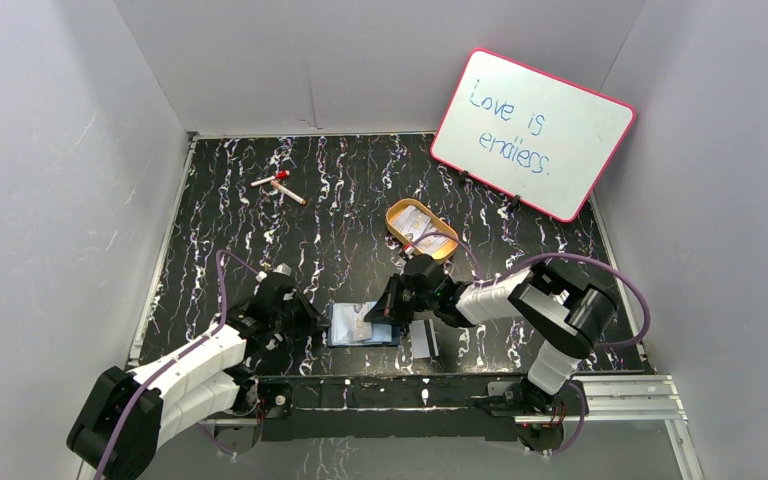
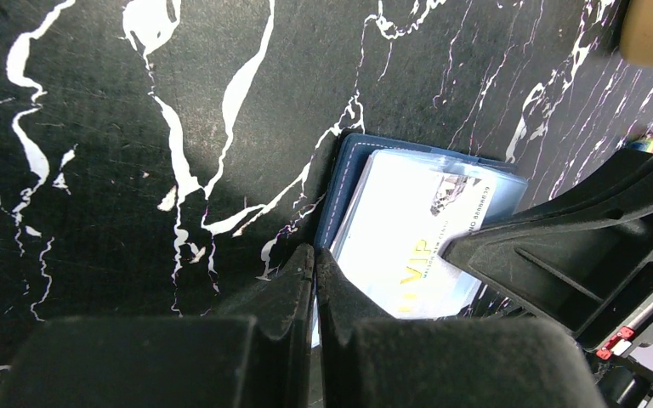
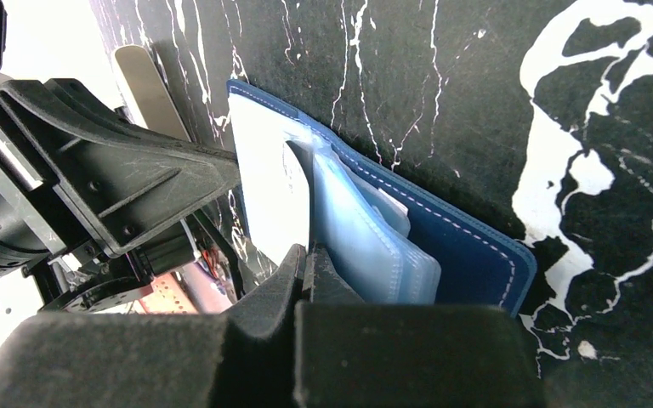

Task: Put the credit cards into the card holder
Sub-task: Insert the credit card into the card holder.

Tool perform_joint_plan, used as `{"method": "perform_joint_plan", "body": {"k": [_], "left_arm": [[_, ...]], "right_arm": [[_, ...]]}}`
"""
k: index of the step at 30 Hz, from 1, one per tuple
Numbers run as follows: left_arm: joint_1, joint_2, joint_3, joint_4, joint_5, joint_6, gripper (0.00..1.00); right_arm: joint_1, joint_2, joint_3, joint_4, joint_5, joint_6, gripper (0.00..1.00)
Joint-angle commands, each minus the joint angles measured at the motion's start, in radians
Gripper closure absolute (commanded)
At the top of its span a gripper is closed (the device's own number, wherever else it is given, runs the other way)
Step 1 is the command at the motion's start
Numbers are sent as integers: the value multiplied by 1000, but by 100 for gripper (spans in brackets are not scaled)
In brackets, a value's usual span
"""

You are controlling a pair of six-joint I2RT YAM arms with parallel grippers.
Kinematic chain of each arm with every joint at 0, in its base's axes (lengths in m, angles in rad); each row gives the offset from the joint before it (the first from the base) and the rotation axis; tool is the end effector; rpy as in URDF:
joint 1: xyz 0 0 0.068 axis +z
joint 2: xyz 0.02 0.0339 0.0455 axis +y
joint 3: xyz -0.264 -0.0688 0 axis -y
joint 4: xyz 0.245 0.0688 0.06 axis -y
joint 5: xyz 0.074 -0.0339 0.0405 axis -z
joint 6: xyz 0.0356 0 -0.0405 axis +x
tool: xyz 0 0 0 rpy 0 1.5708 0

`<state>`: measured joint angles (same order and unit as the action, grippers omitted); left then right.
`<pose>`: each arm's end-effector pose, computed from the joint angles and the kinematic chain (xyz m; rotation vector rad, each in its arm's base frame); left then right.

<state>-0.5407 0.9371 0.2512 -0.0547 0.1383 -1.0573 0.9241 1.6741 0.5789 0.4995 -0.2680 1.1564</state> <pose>0.1449 -0.0927 0.1438 -0.5659 2.4411 -0.9120 0.1747 0.2470 0.1250 0.1140 2.5434 1.3347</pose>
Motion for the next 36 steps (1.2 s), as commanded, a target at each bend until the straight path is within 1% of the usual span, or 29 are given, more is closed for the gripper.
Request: {"method": "perform_joint_plan", "body": {"k": [1, 7, 10, 13, 31, 33, 36], "left_arm": [[-5, -6, -12, 13, 18, -12, 100], [-5, -18, -10, 6, 10, -14, 100], [-5, -18, -9, 5, 9, -17, 100], [-5, -18, -7, 5, 10, -19, 100], [-5, -29, -31, 46, 40, -45, 100], [-5, -30, -33, 46, 40, -47, 100], [-6, -35, -35, 47, 38, -46, 100]], "right_arm": [[21, 28, 17, -49, 6, -26, 99], [27, -22, 65, -163, 37, -78, 68], [29, -33, 101, -220, 39, -104, 62], [35, -36, 123, -244, 40, -115, 59], [72, 82, 213, -190, -35, -119, 58], [76, 90, 227, -190, -52, -131, 57], [82, 107, 258, -208, -83, -157, 51]]}}
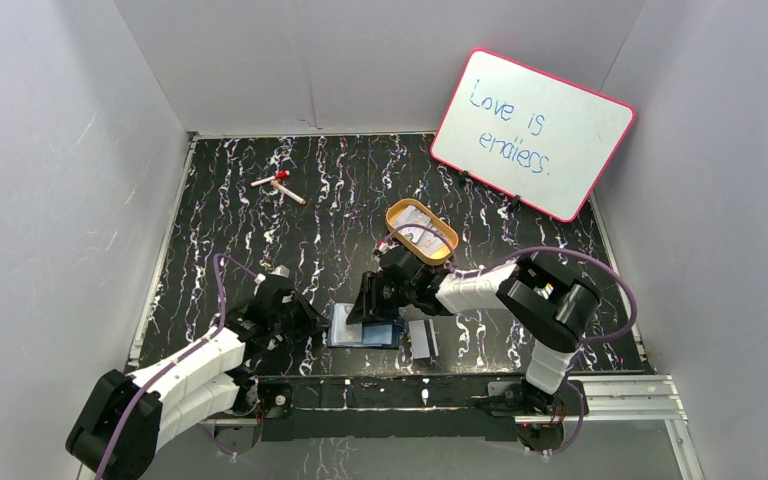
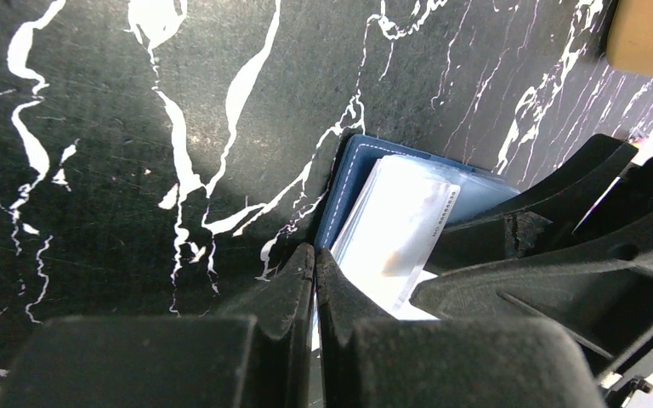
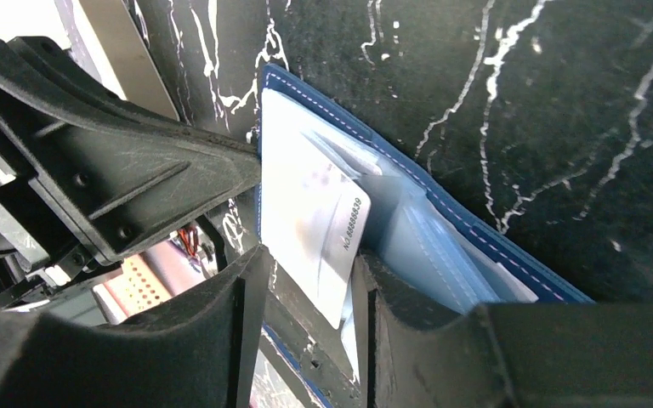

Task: Put the credit cards into the card holder
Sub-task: Insert the credit card into the card holder.

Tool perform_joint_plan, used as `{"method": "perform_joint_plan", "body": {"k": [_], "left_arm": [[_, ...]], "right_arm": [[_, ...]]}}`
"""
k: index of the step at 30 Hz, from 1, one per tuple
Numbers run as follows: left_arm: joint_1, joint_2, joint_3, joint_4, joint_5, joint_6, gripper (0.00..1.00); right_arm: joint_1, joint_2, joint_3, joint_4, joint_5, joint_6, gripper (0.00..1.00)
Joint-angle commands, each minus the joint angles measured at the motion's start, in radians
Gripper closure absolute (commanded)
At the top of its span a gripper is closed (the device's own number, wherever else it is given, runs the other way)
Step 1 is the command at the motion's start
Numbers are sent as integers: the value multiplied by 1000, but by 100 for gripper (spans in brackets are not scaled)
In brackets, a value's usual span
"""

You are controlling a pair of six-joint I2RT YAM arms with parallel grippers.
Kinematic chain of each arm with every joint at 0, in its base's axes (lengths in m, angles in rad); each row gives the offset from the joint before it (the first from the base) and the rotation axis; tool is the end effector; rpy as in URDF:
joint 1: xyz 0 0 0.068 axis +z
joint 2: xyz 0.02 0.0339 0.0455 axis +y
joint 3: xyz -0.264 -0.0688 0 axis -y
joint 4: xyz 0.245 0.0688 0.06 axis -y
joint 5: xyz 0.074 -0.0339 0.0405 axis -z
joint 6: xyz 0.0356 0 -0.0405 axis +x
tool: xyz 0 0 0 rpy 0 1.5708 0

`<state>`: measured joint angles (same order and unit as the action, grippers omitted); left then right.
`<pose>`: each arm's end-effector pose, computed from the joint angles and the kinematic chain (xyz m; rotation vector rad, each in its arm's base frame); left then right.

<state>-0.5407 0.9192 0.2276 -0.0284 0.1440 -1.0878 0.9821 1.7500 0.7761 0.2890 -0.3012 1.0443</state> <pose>0.1423 -0.0914 0.1413 -0.5951 2.4224 -0.9448 0.1789 0.2870 0.1360 -0.1073 2.6311 1.2681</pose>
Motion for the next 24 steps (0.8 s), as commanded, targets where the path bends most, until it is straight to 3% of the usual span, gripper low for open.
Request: {"method": "perform_joint_plan", "body": {"k": [1, 6, 17, 21, 24], "left_arm": [[-5, -19, -10, 21, 30, -17, 100], [-5, -28, -1, 6, 22, -13, 100], [-5, -69, 51, -99, -47, 23, 100], [-5, -86, 84, -144, -75, 44, 100], [-5, -121, 110, -170, -90, 63, 100]], "right_arm": [[25, 37, 72, -11, -55, -51, 50], [36, 46, 111, -63, -57, -83, 47], [40, -99, 217, -470, 234, -205, 45], [41, -154, 186, -482, 276, -213, 45], [40, -181, 126, -381, 235, -203, 50]]}}
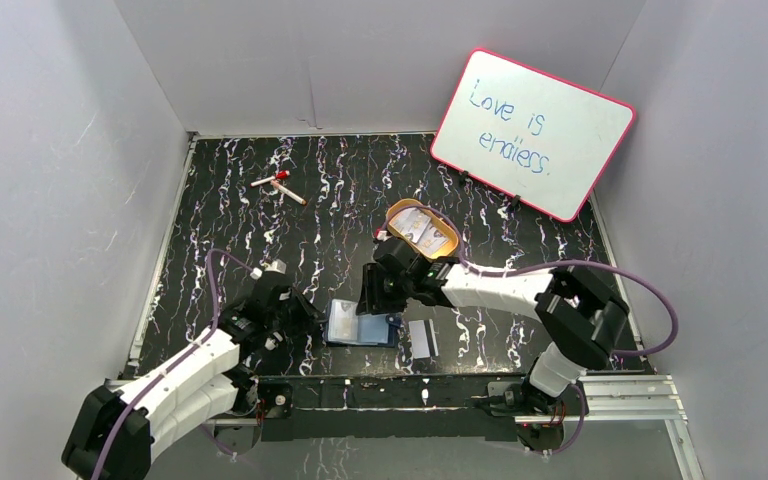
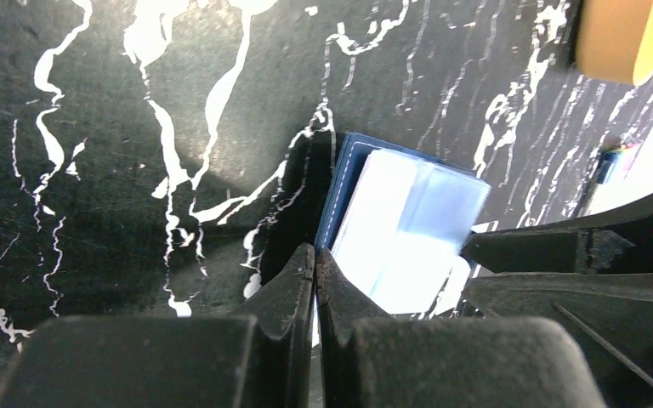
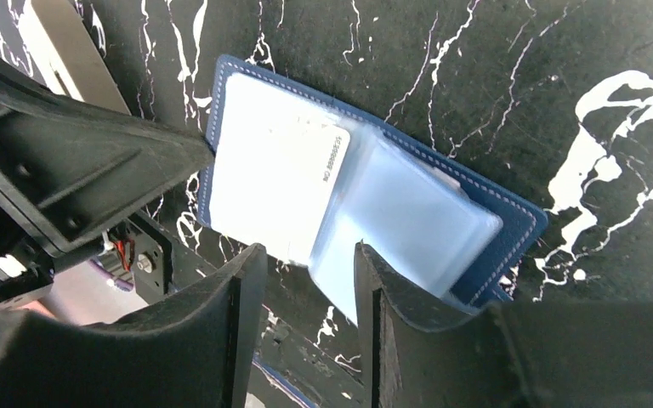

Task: Put the credit cards into the card holder
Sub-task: Insert the credit card into the card holder.

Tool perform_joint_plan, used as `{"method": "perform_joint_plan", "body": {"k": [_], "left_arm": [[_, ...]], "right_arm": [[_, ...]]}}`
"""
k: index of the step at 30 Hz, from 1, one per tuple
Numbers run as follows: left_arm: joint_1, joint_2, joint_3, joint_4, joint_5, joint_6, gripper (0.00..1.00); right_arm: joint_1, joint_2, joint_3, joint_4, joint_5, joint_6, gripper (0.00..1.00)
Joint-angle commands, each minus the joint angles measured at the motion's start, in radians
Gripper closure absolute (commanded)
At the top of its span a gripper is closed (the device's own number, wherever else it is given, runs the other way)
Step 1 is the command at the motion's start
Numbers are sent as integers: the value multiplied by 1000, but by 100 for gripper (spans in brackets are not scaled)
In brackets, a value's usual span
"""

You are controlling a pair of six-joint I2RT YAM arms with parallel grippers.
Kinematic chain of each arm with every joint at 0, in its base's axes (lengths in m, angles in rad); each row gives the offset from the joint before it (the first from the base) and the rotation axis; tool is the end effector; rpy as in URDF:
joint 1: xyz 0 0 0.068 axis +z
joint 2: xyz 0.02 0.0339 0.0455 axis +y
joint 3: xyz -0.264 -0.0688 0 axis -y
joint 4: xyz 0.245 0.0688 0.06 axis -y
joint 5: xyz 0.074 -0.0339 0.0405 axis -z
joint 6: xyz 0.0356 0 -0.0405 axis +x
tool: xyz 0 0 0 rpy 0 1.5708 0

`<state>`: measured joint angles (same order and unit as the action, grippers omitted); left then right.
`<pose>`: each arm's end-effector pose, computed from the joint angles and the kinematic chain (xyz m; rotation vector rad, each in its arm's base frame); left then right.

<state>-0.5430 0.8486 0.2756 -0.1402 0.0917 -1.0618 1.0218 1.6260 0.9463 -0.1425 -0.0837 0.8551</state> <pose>0.1410 -0.0889 0.1576 -0.5817 2.3934 -0.8880 0.1735 0.2893 0.1896 -0.2612 2.6087 0.8955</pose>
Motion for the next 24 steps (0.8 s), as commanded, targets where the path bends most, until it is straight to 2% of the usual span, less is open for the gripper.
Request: {"method": "perform_joint_plan", "body": {"k": [1, 4, 5, 6, 7, 9, 11, 13, 18, 24], "left_arm": [[-3, -61, 74, -68, -43, 44, 100], [-4, -78, 119, -107, -66, 67, 100], [-3, -76, 132, -120, -75, 76, 97], [-3, -70, 142, -134, -78, 84, 91], [-3, -64, 150, -145, -78, 92, 80], [-3, -50, 155, -163, -111, 103, 65], [-3, -40, 149, -167, -110, 99, 56], [-4, -32, 138, -157, -101, 87, 51], [-3, -11, 90, -84, -32, 66, 46], [-3, 20, 30, 100, 61, 39, 54]], "right_arm": [[0, -57, -57, 95, -7, -9, 52], [1, -45, -72, 187, -76, 11, 54], [1, -39, -82, 226, -98, 20, 55], [2, -30, -84, 251, -114, 26, 55], [3, -20, -80, 258, -122, 31, 54], [5, 0, -70, 272, -135, 36, 54], [6, 11, -67, 290, -139, 41, 54], [6, 17, -60, 294, -135, 42, 54], [6, 44, -49, 302, -138, 53, 55], [6, 115, -36, 341, -165, 101, 57]]}}
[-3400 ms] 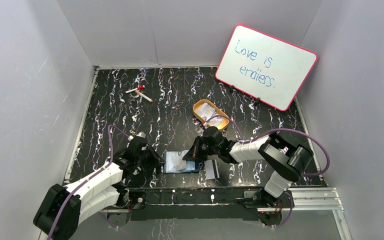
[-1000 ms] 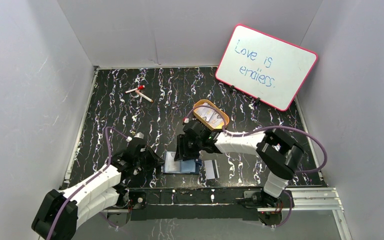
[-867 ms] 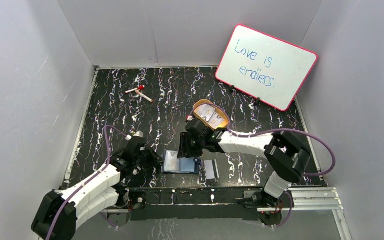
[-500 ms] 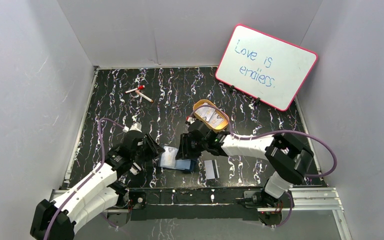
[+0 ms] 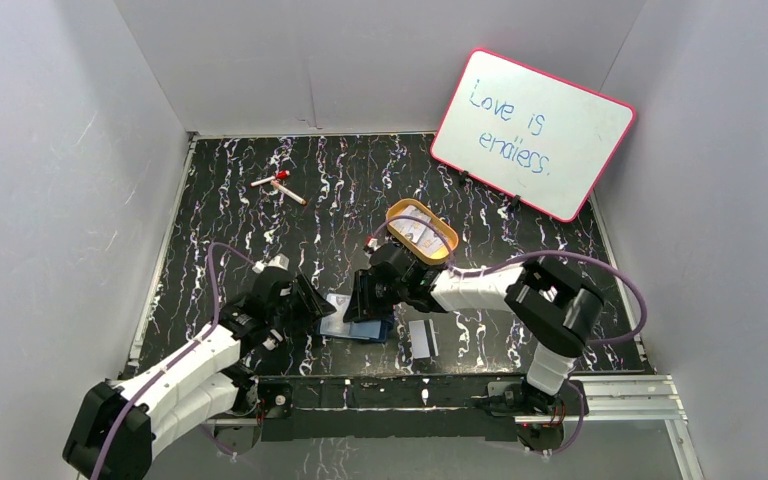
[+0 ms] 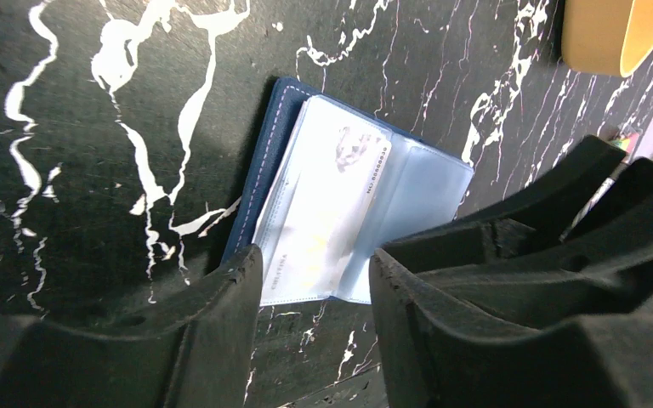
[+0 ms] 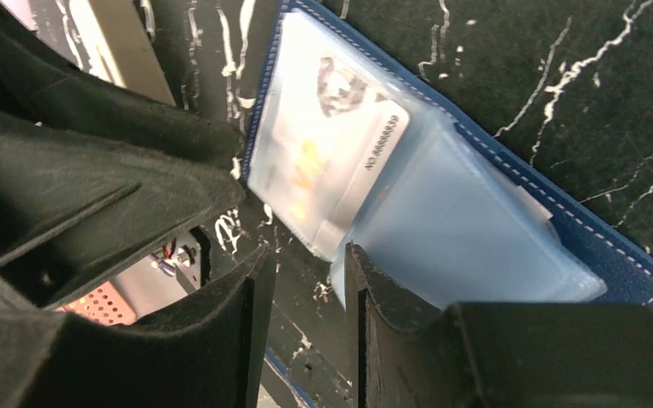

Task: Put the credit cards into the card holder
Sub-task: Insert the credit card into the card holder.

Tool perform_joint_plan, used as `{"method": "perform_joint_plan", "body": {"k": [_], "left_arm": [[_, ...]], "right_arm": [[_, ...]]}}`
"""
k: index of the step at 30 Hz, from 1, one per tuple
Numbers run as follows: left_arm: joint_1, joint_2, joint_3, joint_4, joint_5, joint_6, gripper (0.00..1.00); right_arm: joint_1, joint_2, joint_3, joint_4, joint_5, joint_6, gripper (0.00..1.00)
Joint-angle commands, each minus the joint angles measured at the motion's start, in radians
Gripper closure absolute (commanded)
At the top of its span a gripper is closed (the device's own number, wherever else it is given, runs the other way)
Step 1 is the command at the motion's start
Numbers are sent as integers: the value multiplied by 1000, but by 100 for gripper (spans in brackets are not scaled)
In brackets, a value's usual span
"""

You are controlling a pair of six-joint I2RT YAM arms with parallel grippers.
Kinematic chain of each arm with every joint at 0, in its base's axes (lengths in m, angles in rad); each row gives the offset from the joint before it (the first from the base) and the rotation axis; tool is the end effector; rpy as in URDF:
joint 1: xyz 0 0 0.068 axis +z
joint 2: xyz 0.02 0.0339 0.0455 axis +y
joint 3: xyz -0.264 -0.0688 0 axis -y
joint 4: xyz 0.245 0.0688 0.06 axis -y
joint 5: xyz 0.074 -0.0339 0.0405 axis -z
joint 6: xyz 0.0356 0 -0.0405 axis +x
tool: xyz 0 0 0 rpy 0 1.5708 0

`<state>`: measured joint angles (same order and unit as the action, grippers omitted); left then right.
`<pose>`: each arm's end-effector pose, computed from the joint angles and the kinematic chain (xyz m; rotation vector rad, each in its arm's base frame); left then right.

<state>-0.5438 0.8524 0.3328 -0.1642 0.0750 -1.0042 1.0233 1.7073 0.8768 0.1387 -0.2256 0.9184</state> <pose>0.1472 -0.0921 0.1735 -0.5094 2.3626 -0.8673 0.1750 0.3023 0.1653 -0.2721 2.5660 1.1647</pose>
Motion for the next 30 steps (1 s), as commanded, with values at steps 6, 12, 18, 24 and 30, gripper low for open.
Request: {"method": "perform_joint_plan", "body": {"k": [6, 12, 18, 24, 30], "left_arm": [[-2, 57, -60, 139, 66, -28, 80], [-2, 57, -102, 130, 48, -40, 94], [-2, 60, -129, 144, 60, -53, 99], [-2, 43, -132, 132, 55, -52, 100], [-2, -12, -80, 17, -6, -36, 96]], "right_arm": [[4, 66, 10, 46, 33, 100, 62], [2, 101, 15, 37, 41, 123, 65], [4, 112, 17, 106, -1, 137, 70], [4, 100, 22, 80, 7, 124, 91], [3, 84, -9, 33, 44, 104, 96]]}}
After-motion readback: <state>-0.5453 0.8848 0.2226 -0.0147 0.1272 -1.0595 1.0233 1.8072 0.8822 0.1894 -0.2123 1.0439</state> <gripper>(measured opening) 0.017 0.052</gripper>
